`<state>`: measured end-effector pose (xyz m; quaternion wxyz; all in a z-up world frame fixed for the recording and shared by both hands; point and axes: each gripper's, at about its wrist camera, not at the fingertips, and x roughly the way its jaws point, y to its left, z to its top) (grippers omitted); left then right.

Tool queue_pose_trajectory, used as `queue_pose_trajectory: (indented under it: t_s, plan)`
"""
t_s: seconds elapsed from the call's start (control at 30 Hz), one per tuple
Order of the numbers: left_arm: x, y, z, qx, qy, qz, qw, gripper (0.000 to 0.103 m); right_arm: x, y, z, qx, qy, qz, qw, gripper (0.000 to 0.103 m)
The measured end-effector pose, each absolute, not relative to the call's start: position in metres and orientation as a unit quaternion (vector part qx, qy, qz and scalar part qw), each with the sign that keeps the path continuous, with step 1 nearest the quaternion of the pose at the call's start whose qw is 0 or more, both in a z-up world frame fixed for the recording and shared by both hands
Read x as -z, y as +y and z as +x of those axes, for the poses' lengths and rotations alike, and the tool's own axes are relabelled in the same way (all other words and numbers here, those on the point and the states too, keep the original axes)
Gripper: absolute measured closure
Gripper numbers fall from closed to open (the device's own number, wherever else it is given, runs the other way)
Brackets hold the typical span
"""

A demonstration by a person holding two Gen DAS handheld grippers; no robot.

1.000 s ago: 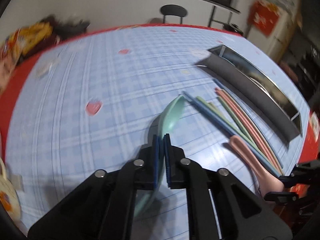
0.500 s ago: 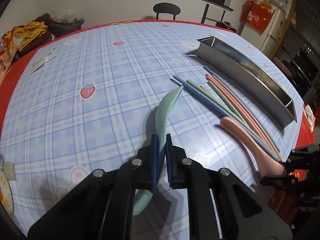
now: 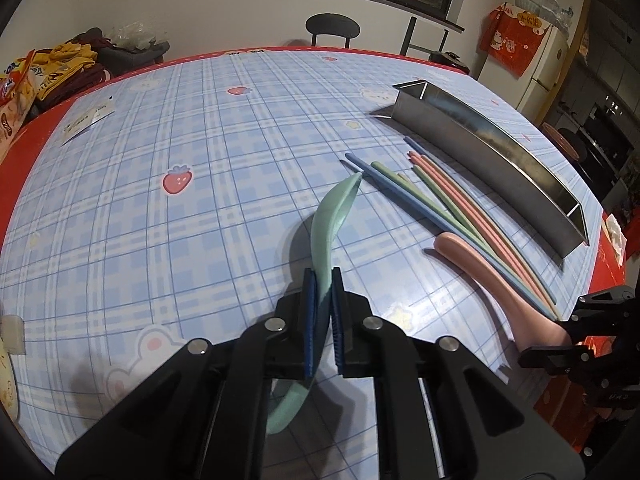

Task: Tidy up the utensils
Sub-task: 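Carry the pink and mint green spoons over the steel tray with both tools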

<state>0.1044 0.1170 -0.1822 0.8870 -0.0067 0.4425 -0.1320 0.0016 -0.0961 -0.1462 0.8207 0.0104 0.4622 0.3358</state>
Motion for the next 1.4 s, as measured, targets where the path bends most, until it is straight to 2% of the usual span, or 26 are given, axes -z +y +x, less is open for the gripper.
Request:
queue_pose_trajectory:
  t_s: [0.7, 1.4]
  plan:
    - [0.148, 0.114, 0.100, 0.101, 0.411, -0.018, 0.906, 0.092, 0.130, -0.118, -0.001, -0.338, 0.443, 0.028, 0.830, 0.089]
    - [0.100, 0.036, 0.124, 0.121, 0.387, -0.078, 0.911, 0.092, 0.080, -0.228, 0.043, -0.311, 0.364, 0.059, 0.876, 0.089]
